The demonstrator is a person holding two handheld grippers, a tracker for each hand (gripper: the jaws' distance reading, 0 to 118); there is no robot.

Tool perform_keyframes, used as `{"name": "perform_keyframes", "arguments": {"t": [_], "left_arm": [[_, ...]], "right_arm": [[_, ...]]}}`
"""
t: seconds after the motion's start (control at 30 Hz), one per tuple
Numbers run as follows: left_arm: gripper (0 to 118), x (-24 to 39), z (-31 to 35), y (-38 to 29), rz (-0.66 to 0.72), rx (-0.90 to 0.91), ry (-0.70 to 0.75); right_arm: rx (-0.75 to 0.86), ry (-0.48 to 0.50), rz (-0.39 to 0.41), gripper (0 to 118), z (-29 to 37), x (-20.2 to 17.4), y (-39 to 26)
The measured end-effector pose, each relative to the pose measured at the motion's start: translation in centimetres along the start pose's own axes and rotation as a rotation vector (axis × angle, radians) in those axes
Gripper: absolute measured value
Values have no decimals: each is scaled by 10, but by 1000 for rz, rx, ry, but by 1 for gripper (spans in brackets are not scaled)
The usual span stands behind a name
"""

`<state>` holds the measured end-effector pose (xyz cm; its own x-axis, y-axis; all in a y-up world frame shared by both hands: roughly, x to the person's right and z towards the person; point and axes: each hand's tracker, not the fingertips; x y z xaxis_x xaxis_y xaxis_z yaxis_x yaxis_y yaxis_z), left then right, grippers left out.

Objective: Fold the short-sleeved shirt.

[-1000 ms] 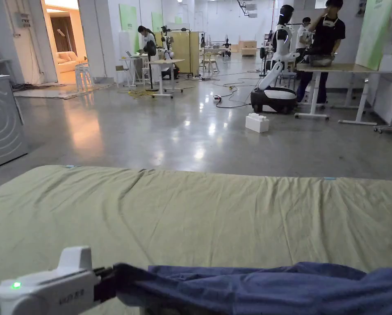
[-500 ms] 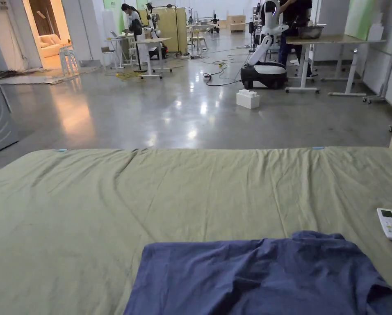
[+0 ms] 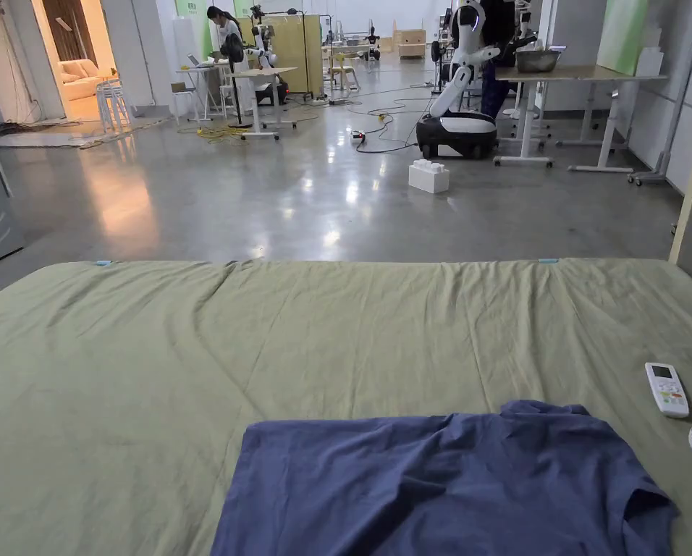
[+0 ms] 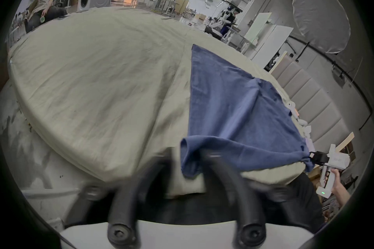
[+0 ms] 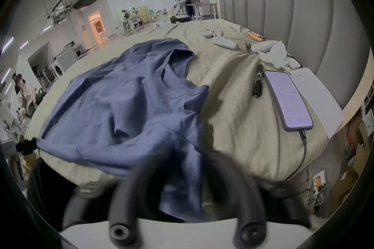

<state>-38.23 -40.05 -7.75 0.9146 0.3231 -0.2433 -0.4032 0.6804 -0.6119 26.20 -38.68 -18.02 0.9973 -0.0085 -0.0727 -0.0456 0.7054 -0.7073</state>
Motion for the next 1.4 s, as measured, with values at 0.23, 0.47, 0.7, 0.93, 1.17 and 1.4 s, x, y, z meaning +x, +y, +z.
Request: {"name": "perform_keyframes", "arguments": {"t": [0.23, 0.47, 0.7, 0.93, 1.17, 1.4], "left_arm": [[98, 43, 96, 25, -217, 248, 69], [98, 149, 175, 49, -381, 525, 126], [78, 192, 191, 49, -364, 594, 89], [2, 192, 207, 41, -388, 545, 28], [0, 190, 203, 43, -398, 539, 39], [0, 176, 195, 51, -366, 523, 75]], "right_arm": [[326, 21, 185, 85, 120, -47, 9], [585, 76, 192, 85, 190, -93, 49], [619, 105, 106, 79, 196, -107, 70], [600, 144, 79, 3, 201, -102, 69], [577, 119, 48, 0, 200, -99, 68], [591, 139, 58, 0, 202, -101, 72]]}}
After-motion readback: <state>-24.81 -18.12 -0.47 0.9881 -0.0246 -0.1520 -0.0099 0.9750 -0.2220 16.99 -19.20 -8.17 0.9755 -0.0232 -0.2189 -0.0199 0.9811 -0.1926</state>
